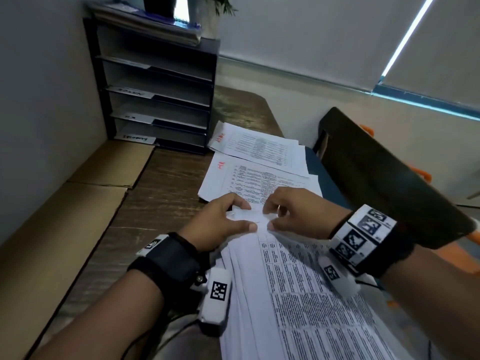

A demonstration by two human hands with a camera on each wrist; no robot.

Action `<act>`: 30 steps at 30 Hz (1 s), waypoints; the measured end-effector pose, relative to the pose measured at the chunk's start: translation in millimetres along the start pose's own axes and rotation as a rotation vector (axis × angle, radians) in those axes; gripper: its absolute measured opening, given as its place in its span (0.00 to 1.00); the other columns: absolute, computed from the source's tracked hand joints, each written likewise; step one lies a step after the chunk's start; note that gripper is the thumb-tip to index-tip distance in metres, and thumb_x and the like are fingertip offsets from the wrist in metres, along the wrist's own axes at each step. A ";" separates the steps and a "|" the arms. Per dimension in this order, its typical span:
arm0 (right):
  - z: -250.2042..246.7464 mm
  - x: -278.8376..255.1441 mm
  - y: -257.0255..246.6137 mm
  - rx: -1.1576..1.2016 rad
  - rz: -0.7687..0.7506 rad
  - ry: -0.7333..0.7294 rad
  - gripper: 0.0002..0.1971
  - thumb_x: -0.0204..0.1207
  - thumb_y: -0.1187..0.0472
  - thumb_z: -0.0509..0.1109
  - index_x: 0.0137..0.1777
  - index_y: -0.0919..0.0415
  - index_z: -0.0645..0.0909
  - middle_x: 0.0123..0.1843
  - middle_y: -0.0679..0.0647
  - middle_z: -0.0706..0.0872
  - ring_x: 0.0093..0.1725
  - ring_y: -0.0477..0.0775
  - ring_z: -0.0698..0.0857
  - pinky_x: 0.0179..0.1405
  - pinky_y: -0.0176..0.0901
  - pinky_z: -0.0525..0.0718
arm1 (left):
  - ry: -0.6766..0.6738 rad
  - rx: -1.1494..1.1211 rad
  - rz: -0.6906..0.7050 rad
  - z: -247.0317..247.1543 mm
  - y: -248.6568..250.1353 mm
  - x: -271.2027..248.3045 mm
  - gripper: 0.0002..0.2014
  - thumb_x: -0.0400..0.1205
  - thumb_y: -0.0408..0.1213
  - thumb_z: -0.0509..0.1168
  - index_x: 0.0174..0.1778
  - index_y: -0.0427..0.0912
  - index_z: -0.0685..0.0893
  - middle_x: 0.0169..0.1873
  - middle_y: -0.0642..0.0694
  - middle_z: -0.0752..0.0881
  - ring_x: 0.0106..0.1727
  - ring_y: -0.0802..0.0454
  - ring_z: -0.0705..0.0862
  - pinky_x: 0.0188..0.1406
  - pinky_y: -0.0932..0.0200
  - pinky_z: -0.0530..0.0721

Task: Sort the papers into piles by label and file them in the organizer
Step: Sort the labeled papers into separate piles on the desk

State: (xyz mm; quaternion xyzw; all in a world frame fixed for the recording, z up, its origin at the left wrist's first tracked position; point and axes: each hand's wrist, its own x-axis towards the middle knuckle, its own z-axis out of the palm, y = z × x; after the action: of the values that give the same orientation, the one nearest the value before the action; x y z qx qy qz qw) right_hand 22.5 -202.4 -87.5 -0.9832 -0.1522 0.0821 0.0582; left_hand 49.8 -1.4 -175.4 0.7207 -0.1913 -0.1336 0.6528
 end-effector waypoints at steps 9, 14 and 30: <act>12.3 -7.1 -0.7 0.100 0.070 0.062 0.24 0.71 0.54 0.81 0.64 0.50 0.76 0.52 0.45 0.78 0.45 0.45 0.78 0.45 0.41 0.76 | -0.117 -0.065 -0.027 -15.5 11.8 -6.4 0.22 0.68 0.34 0.84 0.57 0.51 0.91 0.54 0.49 0.92 0.56 0.52 0.90 0.58 0.56 0.88; 14.9 -10.7 -1.7 0.116 0.063 0.119 0.18 0.68 0.56 0.81 0.53 0.50 0.76 0.47 0.45 0.79 0.41 0.44 0.77 0.40 0.42 0.77 | -0.163 -0.033 -0.064 -18.4 11.4 -7.5 0.29 0.59 0.46 0.86 0.58 0.57 0.90 0.57 0.46 0.92 0.61 0.41 0.88 0.69 0.33 0.82; -20.0 -20.6 -29.9 -0.124 -0.199 0.373 0.05 0.76 0.55 0.75 0.50 0.49 0.86 0.58 0.48 0.83 0.58 0.54 0.74 0.55 0.51 0.68 | 0.047 -0.148 0.146 -5.7 24.0 -10.5 0.11 0.70 0.33 0.81 0.45 0.33 0.92 0.55 0.48 0.83 0.52 0.56 0.86 0.44 0.63 0.85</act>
State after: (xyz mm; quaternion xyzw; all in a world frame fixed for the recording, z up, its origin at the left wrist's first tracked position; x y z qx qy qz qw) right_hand -2.0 -182.3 -60.7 -0.9632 -0.2396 -0.1171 0.0324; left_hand 40.5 6.6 -151.5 0.6576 -0.2176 -0.0827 0.7166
